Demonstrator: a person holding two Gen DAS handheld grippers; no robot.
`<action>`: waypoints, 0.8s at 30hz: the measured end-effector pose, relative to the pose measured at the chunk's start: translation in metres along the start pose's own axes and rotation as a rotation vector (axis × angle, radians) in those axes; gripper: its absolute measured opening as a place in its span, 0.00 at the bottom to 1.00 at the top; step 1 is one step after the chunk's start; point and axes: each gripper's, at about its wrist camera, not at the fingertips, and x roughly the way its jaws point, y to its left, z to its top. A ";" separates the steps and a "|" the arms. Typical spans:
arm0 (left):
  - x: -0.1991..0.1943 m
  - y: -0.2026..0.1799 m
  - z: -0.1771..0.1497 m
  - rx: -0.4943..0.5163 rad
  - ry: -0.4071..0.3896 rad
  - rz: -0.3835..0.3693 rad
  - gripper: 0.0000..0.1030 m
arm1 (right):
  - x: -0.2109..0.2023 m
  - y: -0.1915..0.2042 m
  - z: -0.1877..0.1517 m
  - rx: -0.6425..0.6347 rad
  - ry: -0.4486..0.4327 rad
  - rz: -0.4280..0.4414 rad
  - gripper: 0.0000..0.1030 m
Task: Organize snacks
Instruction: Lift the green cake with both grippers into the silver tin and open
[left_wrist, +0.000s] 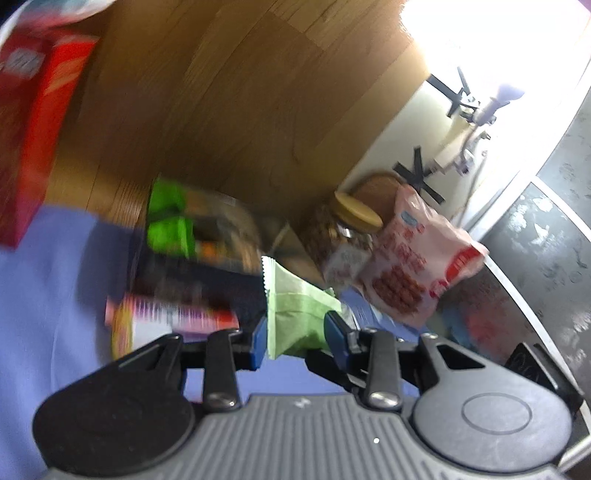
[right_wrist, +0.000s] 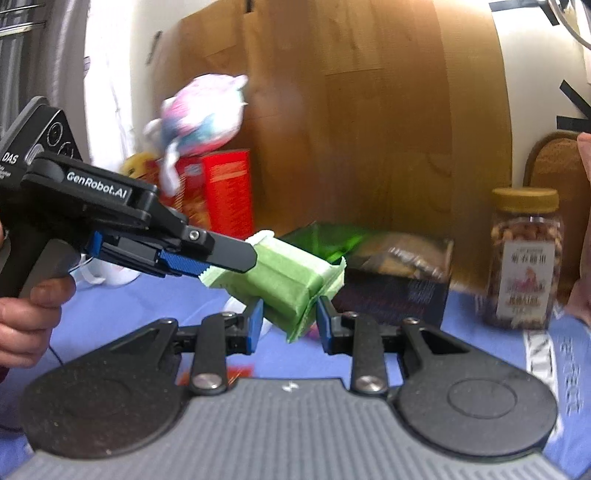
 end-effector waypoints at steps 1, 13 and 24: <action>0.009 0.002 0.011 0.008 -0.006 0.008 0.31 | 0.008 -0.006 0.007 0.006 -0.001 -0.005 0.33; 0.055 0.043 0.054 -0.014 -0.056 0.153 0.46 | 0.072 -0.059 0.036 0.047 0.005 -0.075 0.41; 0.010 0.089 0.009 -0.113 -0.013 0.266 0.53 | 0.048 -0.047 -0.020 0.127 0.166 0.051 0.41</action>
